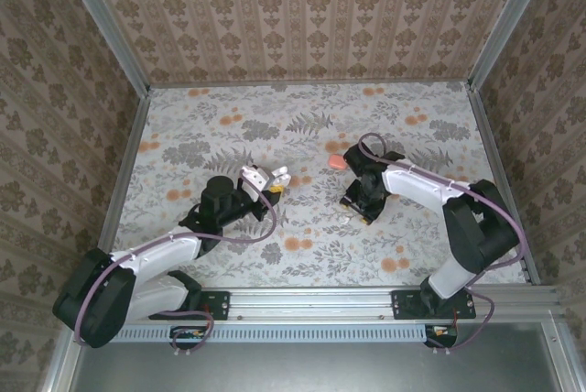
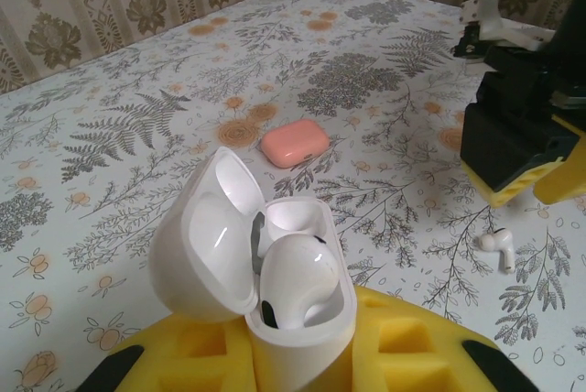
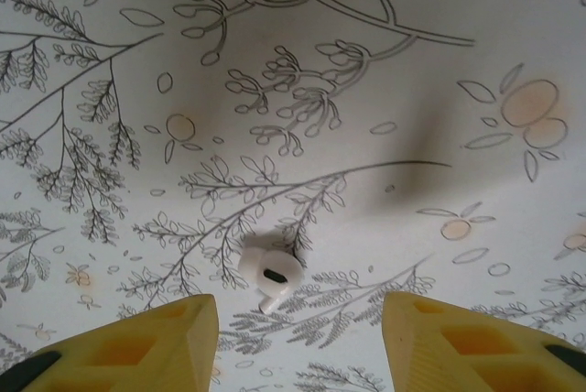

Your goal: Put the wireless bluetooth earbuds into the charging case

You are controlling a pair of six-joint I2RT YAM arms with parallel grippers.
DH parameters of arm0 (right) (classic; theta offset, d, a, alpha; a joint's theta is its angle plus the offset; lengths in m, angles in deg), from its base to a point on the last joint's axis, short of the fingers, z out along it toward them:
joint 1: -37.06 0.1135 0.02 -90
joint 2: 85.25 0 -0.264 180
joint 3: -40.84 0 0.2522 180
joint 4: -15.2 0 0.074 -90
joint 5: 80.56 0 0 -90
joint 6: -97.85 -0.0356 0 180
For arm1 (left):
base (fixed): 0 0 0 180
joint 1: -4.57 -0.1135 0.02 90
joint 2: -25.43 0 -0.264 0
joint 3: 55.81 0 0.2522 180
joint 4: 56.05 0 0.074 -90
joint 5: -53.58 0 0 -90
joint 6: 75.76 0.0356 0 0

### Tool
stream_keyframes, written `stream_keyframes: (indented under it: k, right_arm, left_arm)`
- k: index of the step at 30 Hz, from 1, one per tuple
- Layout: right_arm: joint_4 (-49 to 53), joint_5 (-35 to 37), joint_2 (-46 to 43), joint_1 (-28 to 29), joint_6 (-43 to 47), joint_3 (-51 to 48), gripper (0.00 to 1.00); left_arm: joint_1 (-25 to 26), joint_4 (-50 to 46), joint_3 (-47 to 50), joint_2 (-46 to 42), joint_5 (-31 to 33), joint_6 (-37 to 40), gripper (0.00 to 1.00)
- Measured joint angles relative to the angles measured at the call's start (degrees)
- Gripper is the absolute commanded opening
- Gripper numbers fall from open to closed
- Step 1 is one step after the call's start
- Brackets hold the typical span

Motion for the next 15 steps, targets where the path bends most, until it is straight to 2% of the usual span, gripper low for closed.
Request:
stream_keyframes:
  k: [15]
  right_arm:
    - [-0.2, -3.1, 6.5, 0.3, -0.1, 2.6, 0.43]
  left_arm:
    - [-1.9, 0.1, 0.0, 0.0, 0.0, 0.0, 0.05]
